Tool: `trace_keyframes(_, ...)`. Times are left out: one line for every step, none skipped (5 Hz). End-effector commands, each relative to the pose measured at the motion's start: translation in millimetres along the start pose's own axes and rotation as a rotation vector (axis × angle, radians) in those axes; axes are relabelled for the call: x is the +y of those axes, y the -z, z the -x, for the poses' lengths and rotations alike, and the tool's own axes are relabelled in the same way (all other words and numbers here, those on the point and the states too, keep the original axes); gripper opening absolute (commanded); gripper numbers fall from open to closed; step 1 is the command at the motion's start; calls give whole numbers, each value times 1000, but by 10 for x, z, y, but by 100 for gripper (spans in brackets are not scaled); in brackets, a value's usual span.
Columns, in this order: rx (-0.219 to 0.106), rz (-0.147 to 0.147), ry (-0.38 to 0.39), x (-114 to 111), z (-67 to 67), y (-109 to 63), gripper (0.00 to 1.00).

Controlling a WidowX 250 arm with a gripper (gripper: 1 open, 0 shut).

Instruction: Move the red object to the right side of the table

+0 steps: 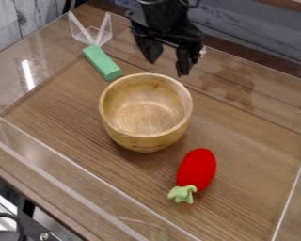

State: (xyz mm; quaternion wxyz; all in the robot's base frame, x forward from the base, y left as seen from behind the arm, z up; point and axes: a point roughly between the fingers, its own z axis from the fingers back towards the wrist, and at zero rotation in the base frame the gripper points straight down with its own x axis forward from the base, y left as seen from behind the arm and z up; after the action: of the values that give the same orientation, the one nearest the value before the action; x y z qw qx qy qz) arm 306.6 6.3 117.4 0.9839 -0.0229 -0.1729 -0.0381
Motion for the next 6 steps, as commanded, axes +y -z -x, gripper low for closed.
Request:
trace_keyframes(-24,2,25,-4,-107,-129,100)
trace_keyframes(-21,5,45,23,-169,-190,100)
trace_keyframes(-22,-12,4,120,-99,-169,100)
trace_keyframes(-19,-30,-38,196,-6,-153,100)
trace_keyframes(-1,-47,-39,263,11,-48,100)
trace_keyframes(19,-77,-91,323,76,-30,100)
